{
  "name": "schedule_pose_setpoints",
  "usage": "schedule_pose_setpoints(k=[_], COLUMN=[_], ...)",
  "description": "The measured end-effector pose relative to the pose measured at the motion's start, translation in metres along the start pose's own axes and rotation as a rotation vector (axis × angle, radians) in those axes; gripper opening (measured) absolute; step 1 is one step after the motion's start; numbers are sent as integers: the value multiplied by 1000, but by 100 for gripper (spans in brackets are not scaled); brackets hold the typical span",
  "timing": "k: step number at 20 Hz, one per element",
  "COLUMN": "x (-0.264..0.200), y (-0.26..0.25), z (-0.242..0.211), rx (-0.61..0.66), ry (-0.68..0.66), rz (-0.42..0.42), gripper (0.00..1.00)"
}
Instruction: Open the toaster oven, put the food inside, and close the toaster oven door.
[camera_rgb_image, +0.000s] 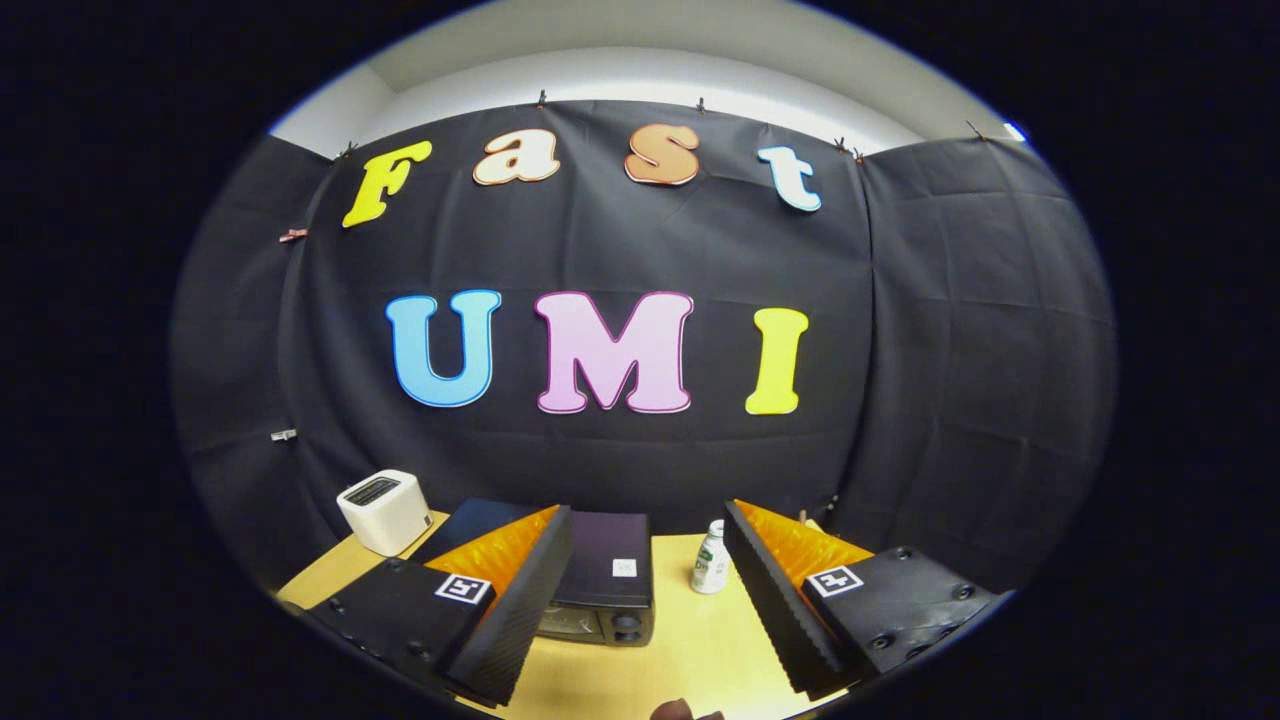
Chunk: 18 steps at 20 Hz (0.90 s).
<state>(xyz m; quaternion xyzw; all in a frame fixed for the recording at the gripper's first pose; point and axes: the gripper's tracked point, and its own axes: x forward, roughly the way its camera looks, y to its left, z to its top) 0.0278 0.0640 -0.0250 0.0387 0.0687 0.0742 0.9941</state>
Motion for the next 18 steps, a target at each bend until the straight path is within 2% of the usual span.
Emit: schedule_pose_setpoints(k=[8,18], x=[-8,-9], y=[-33,-38], z=[16,15], rx=[20,20], ry=[-41,-37], rz=[-24,-28], gripper=[98,98])
